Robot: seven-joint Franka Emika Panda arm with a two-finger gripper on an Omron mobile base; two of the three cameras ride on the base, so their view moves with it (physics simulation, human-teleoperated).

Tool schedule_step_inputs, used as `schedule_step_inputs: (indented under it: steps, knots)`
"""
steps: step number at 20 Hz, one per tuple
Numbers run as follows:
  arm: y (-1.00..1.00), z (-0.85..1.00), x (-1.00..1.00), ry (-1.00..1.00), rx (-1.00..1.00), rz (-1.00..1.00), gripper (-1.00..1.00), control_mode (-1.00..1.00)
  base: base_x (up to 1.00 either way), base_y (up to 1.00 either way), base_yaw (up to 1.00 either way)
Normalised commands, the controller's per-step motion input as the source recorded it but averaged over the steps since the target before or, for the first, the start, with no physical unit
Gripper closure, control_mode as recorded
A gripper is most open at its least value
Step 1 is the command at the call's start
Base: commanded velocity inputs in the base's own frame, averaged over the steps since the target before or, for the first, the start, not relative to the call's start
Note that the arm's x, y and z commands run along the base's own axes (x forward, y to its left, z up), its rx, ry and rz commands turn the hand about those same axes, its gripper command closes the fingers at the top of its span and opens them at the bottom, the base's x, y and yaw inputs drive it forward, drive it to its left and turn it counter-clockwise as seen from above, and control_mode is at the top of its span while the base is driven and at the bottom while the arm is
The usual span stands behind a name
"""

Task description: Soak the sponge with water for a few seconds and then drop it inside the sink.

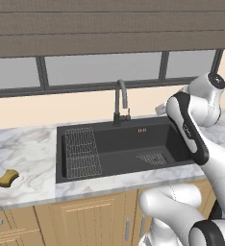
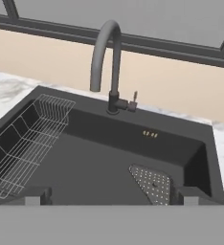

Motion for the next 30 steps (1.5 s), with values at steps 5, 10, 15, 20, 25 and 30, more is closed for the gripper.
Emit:
schedule_step_inputs:
  steps: [5,10,15,20,25,30]
  knots:
    - [0.00,-0.02,0.04,-0.08,0.00,0.00,-1.00,-1.00,0.00,0.00,0.00]
    - [0.00,-0.10,0.00,-0.12,0.00,0.00,-1.00,-1.00,0.00,0.00,0.00]
    - [-0.03,-0.16,0.00,-0.06,0.00,0.00,-1.00,-1.00,0.00,0.00,0.00]
    - [-0.07,-0.20,0.00,-0.03,0.02,0.00,-1.00,-1.00,0.00,0.00,0.00]
    - [-0.03,-0.27,0.00,-0.05,0.05,0.00,-1.00,-1.00,0.00,0.00,0.00]
    - [0.00,-0.22,0.00,-0.10,0.05,0.00,-1.00,-1.00,0.00,0.00,0.00]
